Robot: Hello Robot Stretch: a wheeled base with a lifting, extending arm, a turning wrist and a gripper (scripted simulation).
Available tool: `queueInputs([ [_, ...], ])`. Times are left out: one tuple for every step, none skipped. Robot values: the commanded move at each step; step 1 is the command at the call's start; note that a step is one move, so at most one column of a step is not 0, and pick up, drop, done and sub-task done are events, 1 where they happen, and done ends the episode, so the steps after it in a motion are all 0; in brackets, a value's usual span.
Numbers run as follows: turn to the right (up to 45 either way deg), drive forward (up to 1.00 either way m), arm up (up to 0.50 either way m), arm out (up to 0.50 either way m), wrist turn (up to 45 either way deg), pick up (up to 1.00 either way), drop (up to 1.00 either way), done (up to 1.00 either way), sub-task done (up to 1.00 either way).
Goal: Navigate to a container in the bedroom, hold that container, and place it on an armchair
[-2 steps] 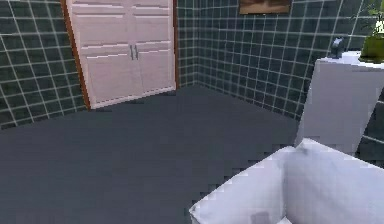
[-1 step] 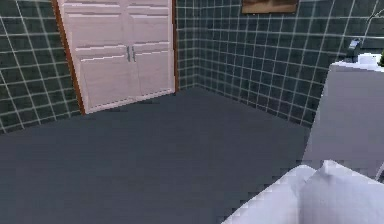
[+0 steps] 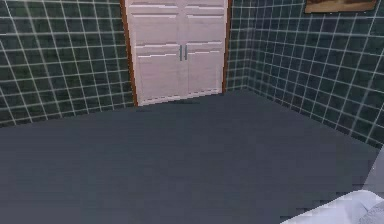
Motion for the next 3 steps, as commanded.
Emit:
queueInputs([
  [0.0, 0.0, 0.0, 0.28, 0.0, 0.0, 0.0, 0.0, 0.0],
  [0.0, 0.0, 0.0, 0.0, 45.0, 0.0, 0.0, 0.0, 0.0],
  [0.0, 0.0, 0.0, 0.0, 45.0, 0.0, 0.0, 0.0, 0.0],
])
